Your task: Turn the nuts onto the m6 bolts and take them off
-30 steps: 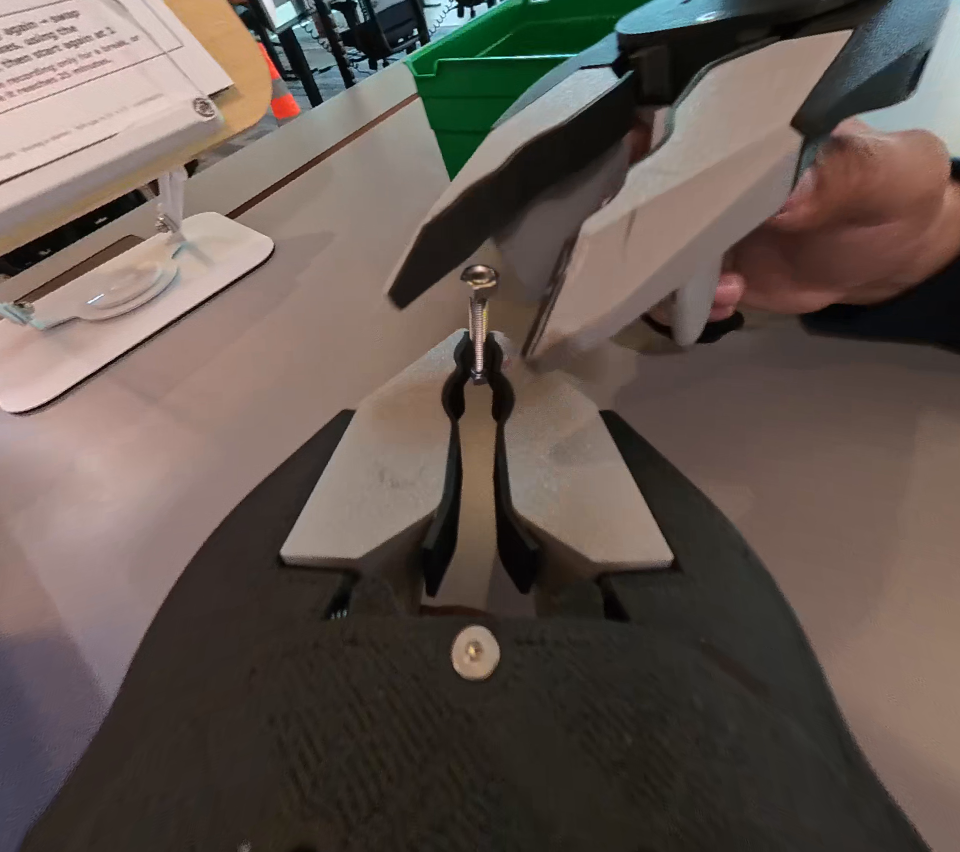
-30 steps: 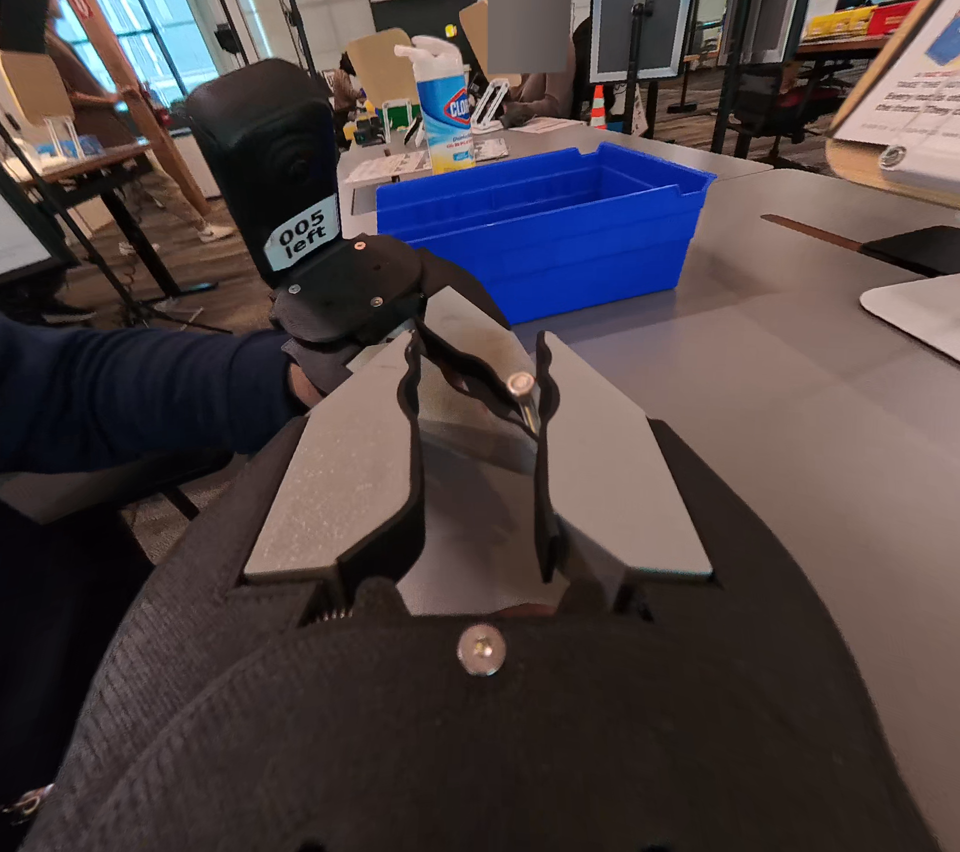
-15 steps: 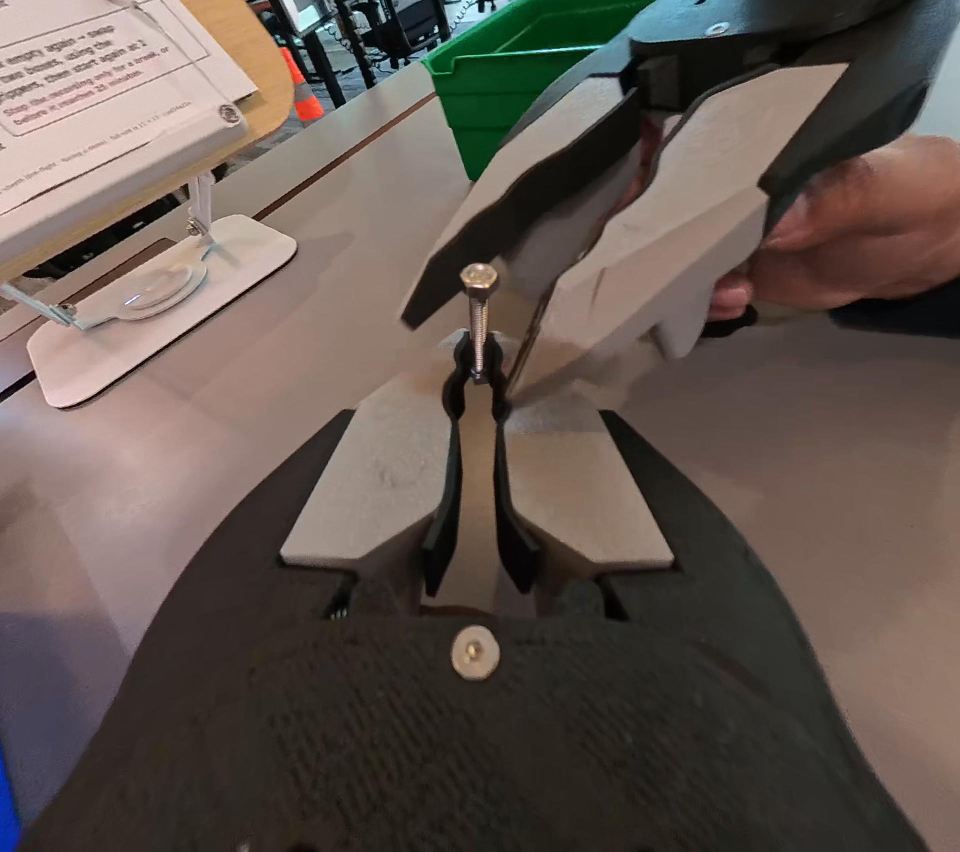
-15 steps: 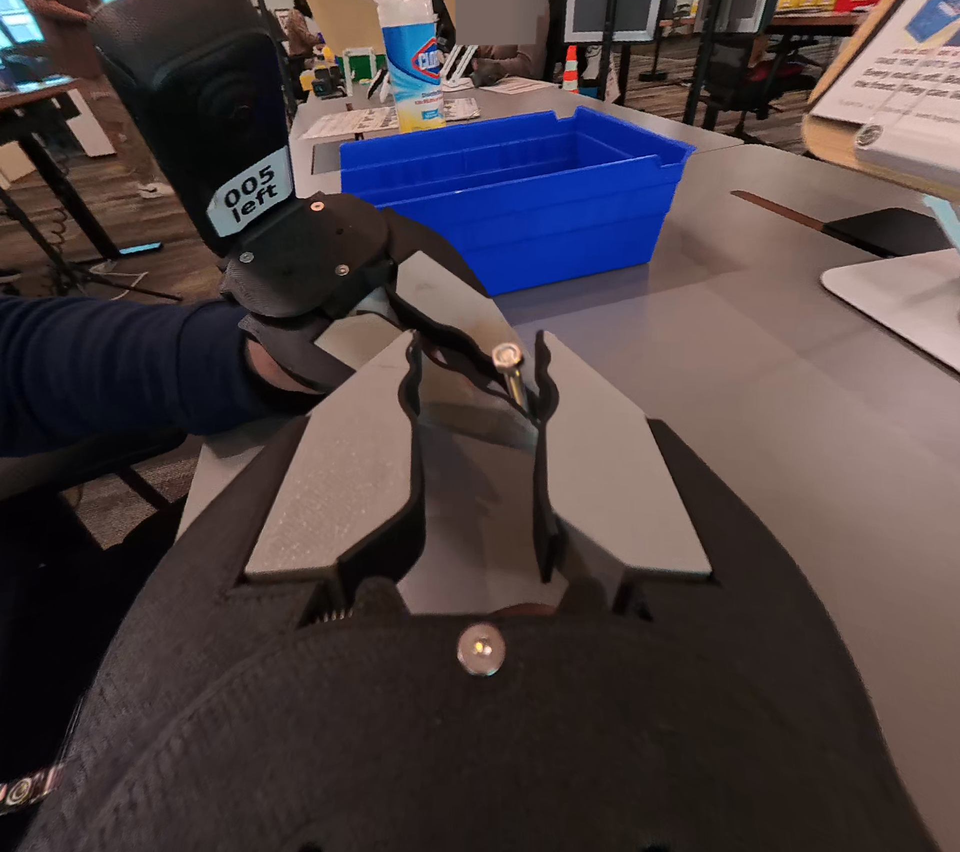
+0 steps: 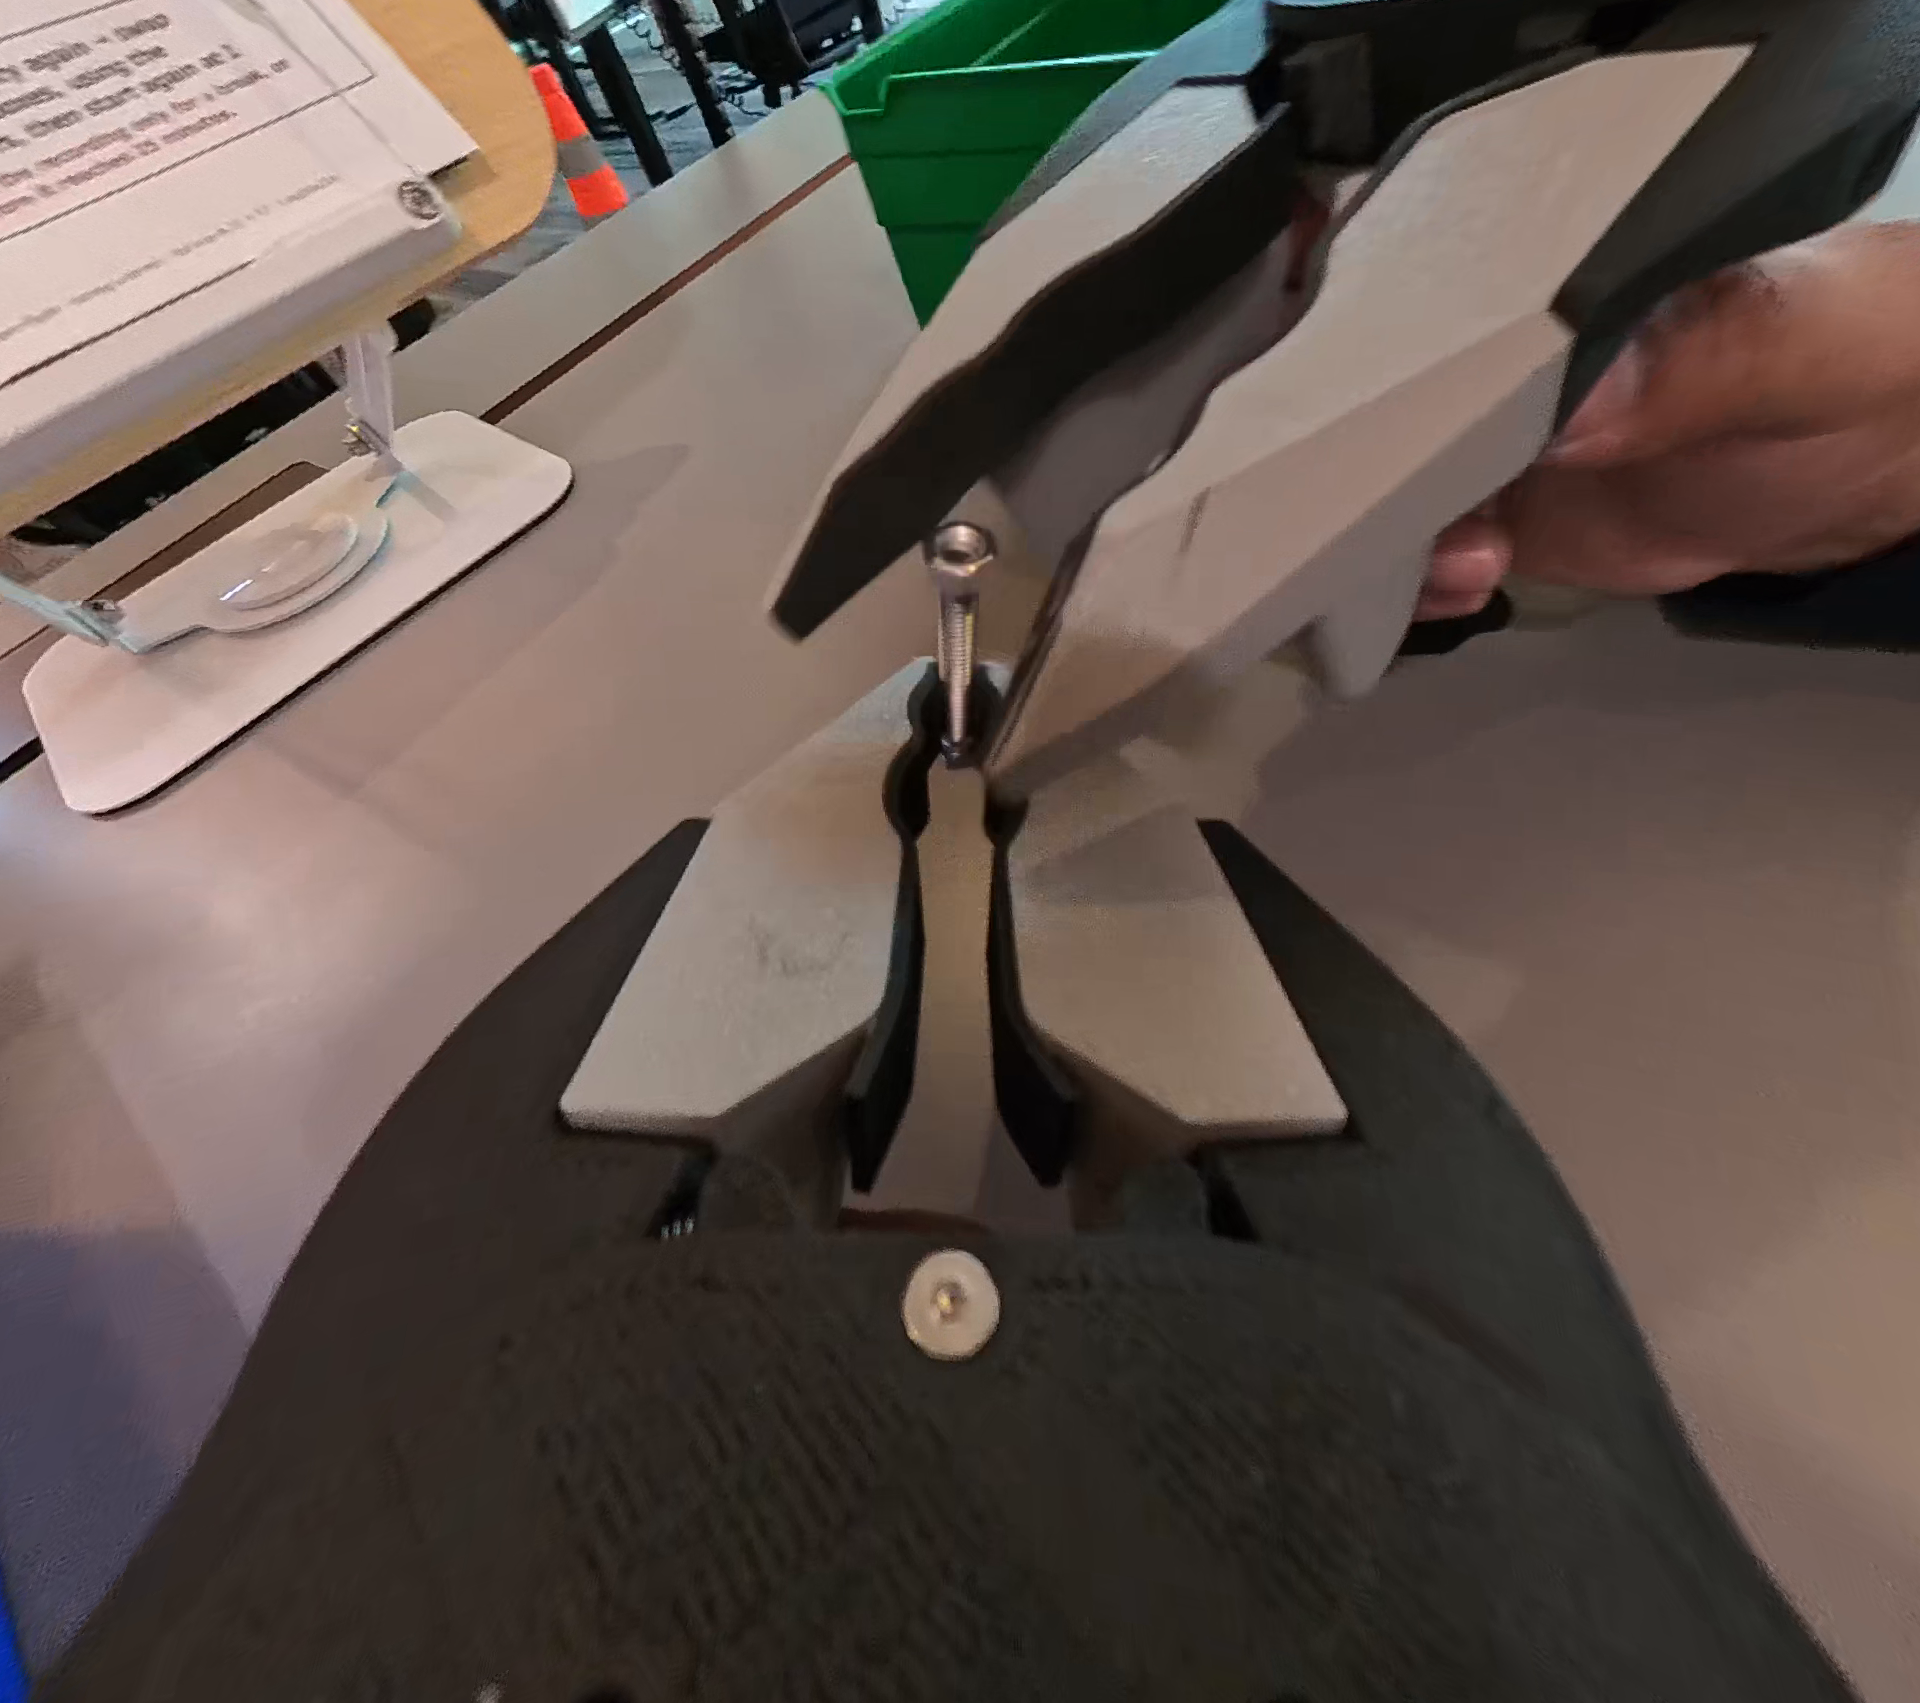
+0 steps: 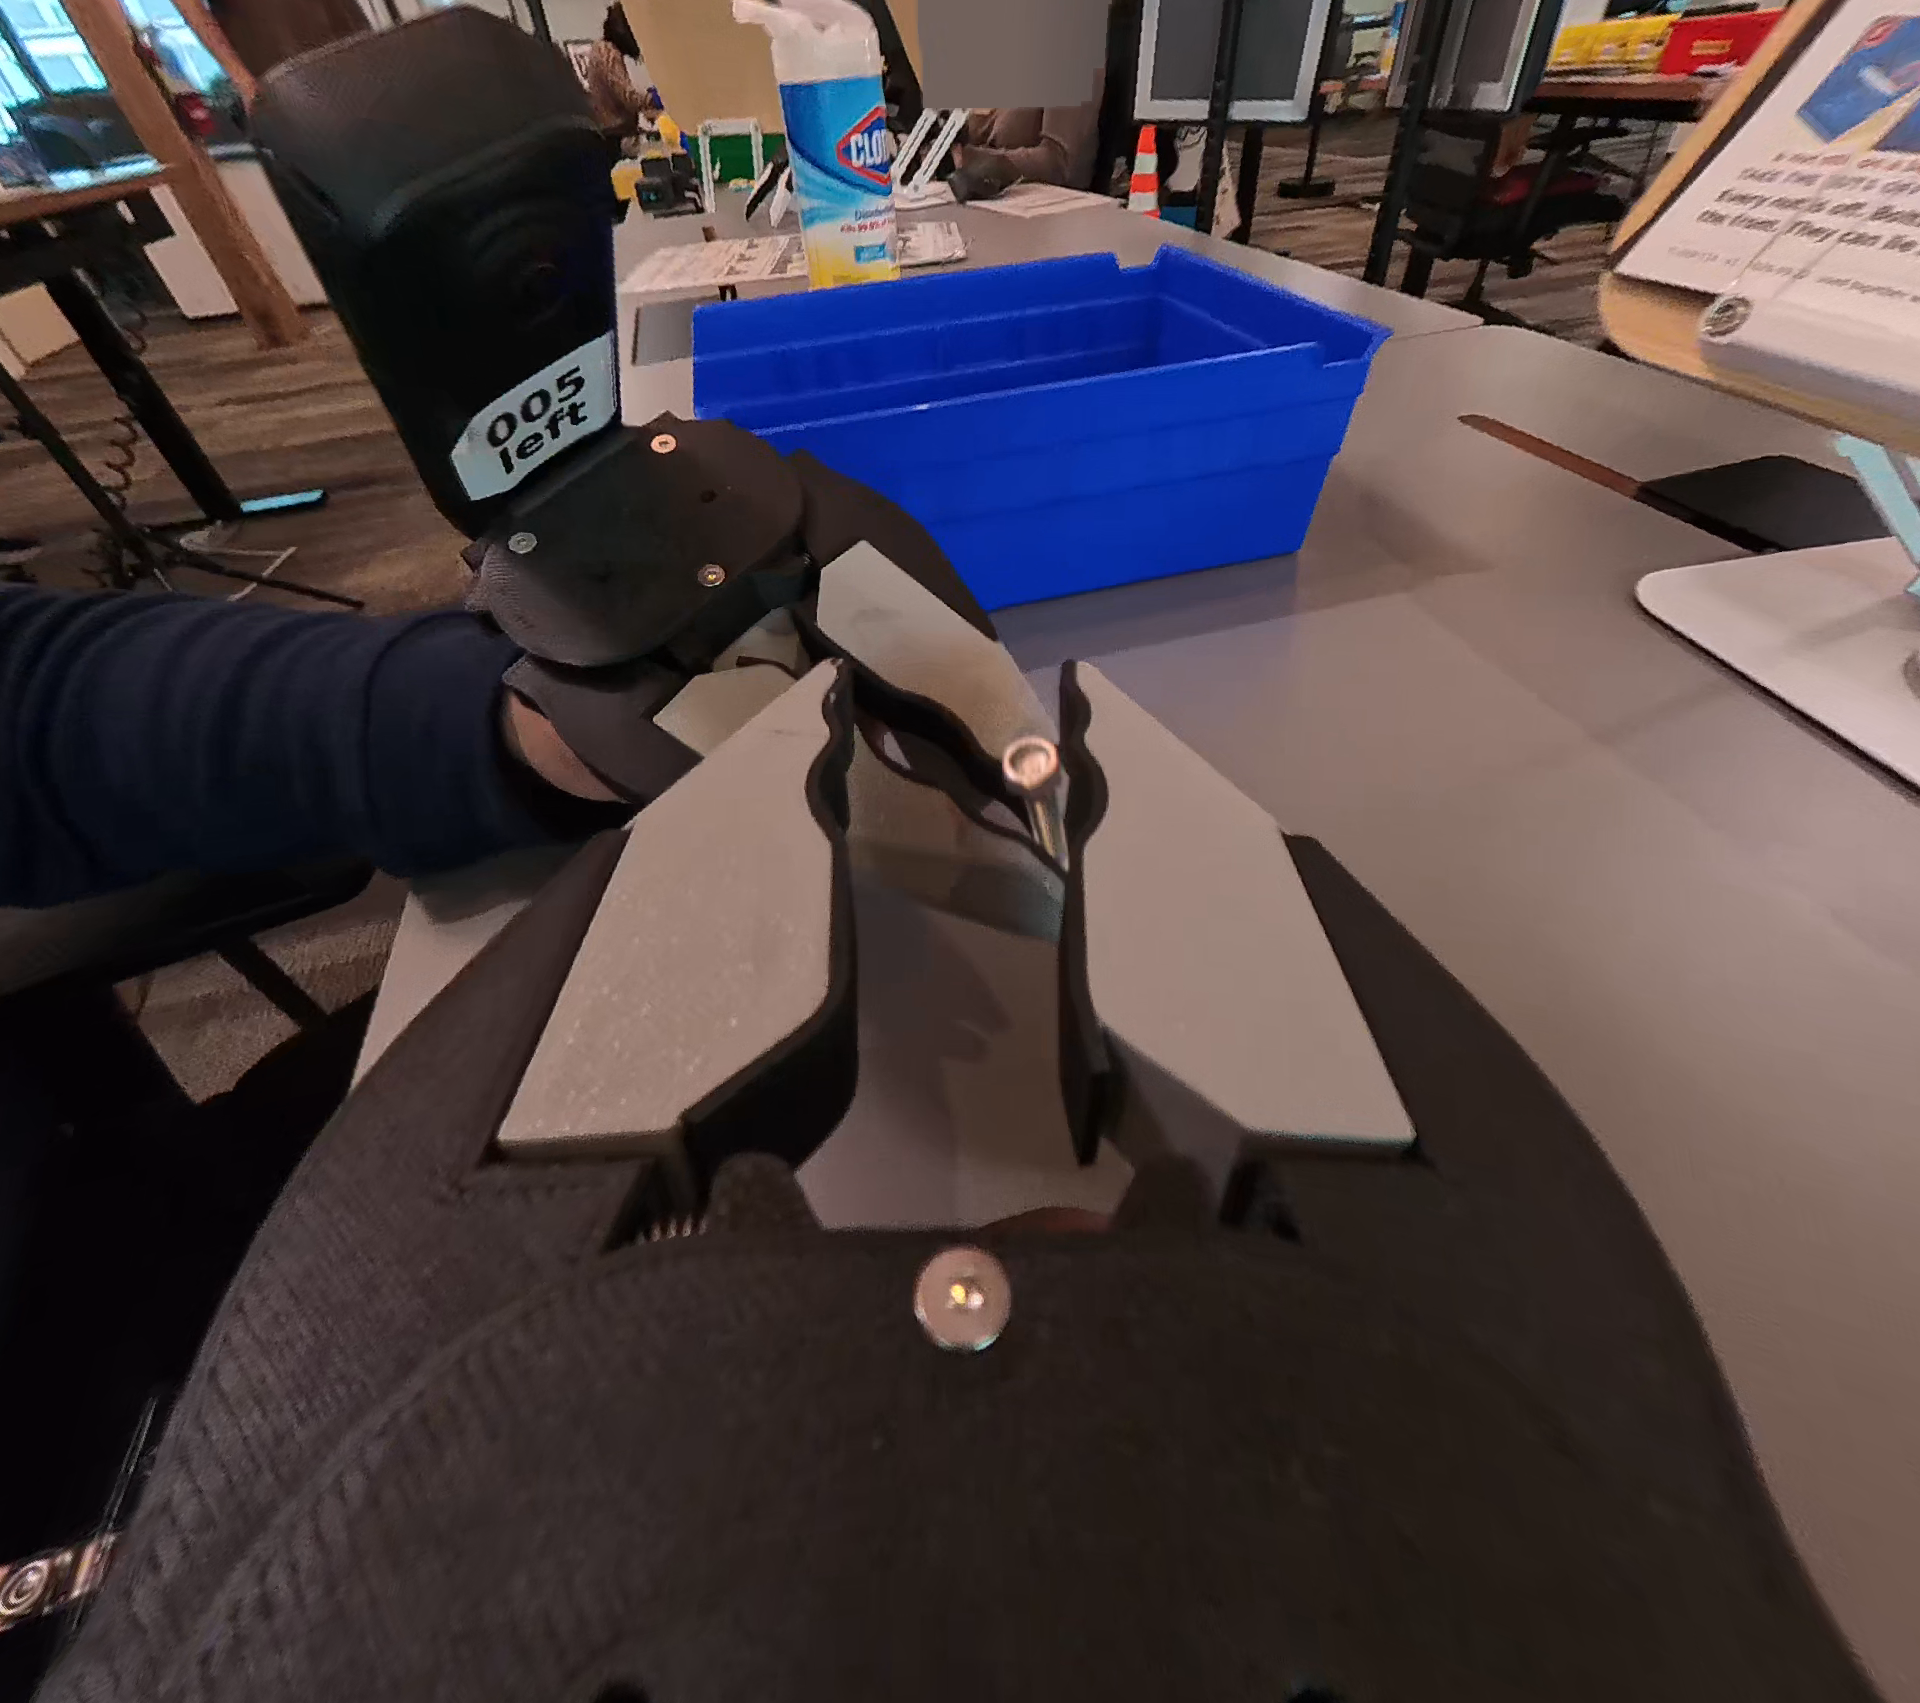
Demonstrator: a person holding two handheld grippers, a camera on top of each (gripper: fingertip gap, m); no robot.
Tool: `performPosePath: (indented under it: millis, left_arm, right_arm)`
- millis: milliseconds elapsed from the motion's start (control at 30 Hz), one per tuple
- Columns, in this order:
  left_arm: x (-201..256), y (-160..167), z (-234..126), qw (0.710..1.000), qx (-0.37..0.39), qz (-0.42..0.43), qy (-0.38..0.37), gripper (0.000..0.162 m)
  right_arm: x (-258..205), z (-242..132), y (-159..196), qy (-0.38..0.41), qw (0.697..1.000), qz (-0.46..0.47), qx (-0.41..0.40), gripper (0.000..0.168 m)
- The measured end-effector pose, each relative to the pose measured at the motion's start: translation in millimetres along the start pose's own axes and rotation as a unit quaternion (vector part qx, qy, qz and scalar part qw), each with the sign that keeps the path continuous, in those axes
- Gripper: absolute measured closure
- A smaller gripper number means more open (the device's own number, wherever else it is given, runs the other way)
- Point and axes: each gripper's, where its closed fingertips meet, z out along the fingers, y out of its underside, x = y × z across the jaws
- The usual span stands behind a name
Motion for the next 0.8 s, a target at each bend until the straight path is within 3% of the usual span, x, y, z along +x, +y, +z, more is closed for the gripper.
performPosePath:
  millis: [167,500,800]
  left_arm:
    - [-15,-4,-7,0.999,0.018,-0.039,-0.016,0.160]
    - [-8,-1,-3,1.000,0.006,-0.019,-0.007,0.159]
    - [-17,0,-6,0.999,0.007,-0.030,-0.023,0.159]
  right_arm:
    - [7,-9,-5,0.012,1.000,0.006,0.012,0.134]
    - [-1,2,3,-0.001,1.000,0.003,-0.004,0.125]
    - [19,-12,-7,0.029,0.998,0.042,0.028,0.136]
